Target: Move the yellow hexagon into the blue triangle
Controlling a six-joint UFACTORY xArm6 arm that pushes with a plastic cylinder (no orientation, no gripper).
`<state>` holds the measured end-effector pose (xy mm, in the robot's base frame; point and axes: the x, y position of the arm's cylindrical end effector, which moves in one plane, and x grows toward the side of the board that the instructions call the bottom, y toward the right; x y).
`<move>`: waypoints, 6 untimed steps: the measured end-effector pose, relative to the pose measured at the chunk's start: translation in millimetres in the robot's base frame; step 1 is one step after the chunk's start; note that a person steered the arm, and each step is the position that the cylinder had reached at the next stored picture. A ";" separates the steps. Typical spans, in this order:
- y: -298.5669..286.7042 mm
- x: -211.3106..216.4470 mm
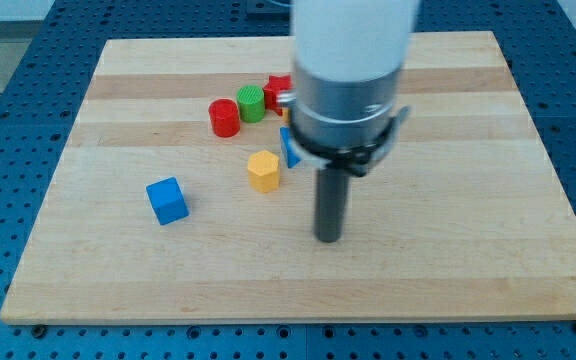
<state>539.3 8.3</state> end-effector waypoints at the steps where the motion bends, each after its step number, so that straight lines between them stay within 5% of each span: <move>1: -54.2 -4.7; 6: -92.0 -66.2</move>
<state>473.1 -83.7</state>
